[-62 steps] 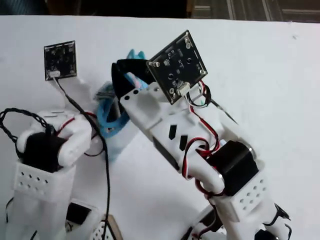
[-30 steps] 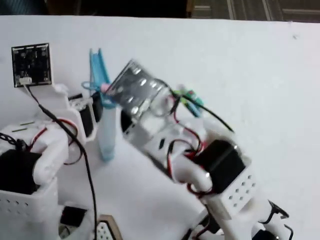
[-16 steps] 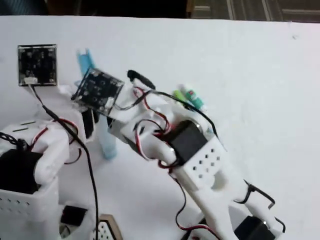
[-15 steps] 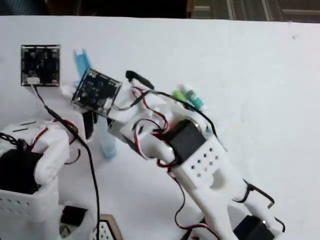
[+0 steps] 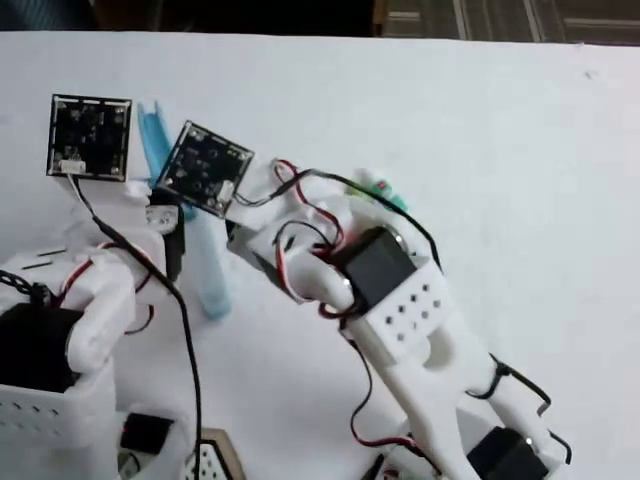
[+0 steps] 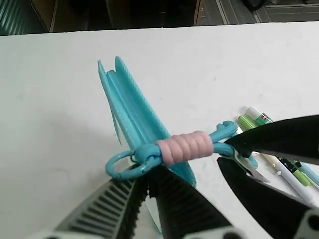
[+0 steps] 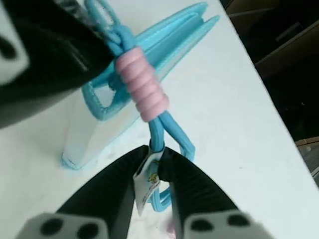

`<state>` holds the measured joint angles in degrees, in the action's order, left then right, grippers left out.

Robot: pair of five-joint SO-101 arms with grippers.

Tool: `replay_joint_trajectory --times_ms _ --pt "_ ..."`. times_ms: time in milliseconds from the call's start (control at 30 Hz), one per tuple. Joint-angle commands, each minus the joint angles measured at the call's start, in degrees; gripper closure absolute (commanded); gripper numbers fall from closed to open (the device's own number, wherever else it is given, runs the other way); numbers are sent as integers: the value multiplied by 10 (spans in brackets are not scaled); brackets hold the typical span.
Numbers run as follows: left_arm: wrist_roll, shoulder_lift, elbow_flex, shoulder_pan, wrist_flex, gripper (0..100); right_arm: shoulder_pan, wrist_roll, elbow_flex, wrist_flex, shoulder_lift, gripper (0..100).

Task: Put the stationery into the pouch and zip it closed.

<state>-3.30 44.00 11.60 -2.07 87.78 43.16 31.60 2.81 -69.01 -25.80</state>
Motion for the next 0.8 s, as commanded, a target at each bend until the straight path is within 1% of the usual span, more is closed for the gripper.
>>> replay_joint_trajectory --times_ms 0,100,233,333,500,567,667,767 --pt "5 -12 35 3 3 977 -20 0 -7 18 -44 981" --pt "5 -11 34 3 4 977 -68 -8 -5 55 -58 981" --pt "5 -11 34 2 6 977 -135 -85 -6 116 -63 981" --pt "5 -11 34 0 7 977 -162 -141 -7 150 -63 981" --pt "7 -10 34 -51 8 977 -189 -215 -8 216 -63 981" --pt "24 -10 34 -76 11 977 -198 -236 -8 243 -63 981" --pt "42 -10 20 -110 35 977 -215 -258 -9 266 -63 981" --pt "66 -10 -13 -124 69 977 -245 -294 -10 282 -64 981"
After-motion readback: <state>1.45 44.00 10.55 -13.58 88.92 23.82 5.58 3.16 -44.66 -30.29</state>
